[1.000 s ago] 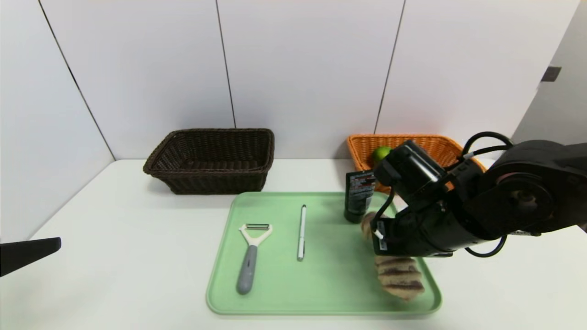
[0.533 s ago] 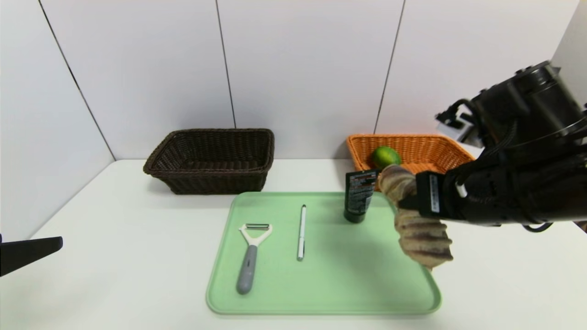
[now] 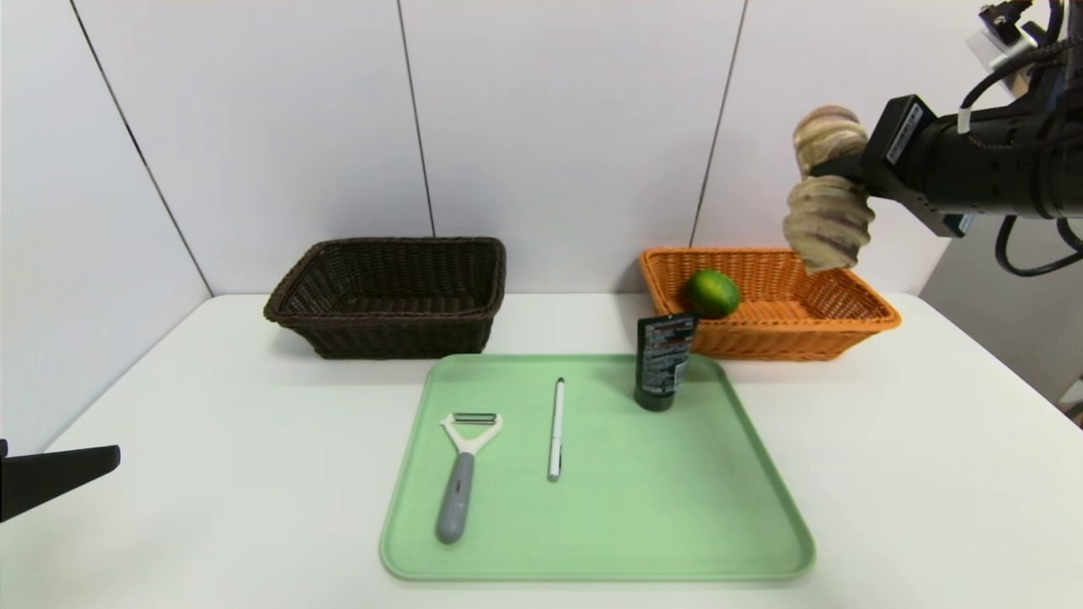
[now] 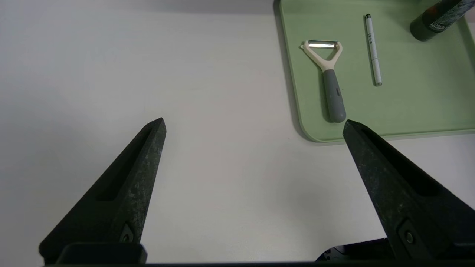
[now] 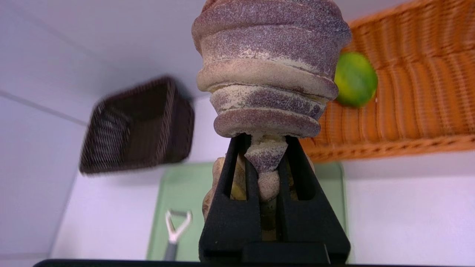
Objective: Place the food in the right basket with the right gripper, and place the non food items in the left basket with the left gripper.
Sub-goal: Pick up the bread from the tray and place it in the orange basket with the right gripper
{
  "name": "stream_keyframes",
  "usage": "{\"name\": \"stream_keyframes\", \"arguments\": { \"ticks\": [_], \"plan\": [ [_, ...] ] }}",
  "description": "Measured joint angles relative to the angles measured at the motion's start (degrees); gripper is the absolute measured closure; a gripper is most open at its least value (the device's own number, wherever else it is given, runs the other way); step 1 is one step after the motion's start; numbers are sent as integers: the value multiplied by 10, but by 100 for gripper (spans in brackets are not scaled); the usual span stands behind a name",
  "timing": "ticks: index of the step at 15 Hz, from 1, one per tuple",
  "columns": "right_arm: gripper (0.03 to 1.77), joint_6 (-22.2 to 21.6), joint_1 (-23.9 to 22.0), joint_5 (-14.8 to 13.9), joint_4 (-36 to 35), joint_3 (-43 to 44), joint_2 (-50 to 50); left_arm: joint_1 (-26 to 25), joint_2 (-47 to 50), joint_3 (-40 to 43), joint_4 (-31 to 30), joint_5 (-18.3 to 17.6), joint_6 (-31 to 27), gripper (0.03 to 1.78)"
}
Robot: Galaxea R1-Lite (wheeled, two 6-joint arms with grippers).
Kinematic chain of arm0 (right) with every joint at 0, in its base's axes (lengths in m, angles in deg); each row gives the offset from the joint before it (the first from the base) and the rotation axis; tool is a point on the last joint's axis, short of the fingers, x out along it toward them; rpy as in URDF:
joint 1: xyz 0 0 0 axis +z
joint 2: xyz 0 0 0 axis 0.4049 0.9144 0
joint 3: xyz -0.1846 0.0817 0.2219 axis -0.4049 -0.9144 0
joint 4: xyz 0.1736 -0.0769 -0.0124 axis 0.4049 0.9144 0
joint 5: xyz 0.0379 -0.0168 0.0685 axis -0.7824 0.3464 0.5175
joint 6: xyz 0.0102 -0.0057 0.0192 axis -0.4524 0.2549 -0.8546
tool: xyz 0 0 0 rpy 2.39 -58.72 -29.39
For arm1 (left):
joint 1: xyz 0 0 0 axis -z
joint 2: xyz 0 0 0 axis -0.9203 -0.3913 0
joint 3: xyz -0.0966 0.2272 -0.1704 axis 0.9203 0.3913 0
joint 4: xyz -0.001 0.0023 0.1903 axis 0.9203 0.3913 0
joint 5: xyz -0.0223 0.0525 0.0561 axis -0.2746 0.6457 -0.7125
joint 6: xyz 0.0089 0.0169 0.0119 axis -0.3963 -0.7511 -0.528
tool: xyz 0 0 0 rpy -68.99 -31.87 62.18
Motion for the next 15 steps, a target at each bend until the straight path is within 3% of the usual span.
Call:
{"name": "stream_keyframes", "arguments": {
  "ticks": [5, 8, 11, 15],
  "plan": [
    [163, -181, -76, 50, -25, 48, 98, 0, 2, 0, 0, 0, 0, 12],
    [163, -272, -104, 55, -79, 59, 152, 0, 2, 0, 0, 0, 0, 12],
    [163, -310, -115, 54, -89, 64, 197, 0, 2, 3, 0, 0, 0, 12],
    [163, -317, -118, 35, -95, 69, 246, 0, 5, 8, 0, 1, 0, 12]
  ]
}}
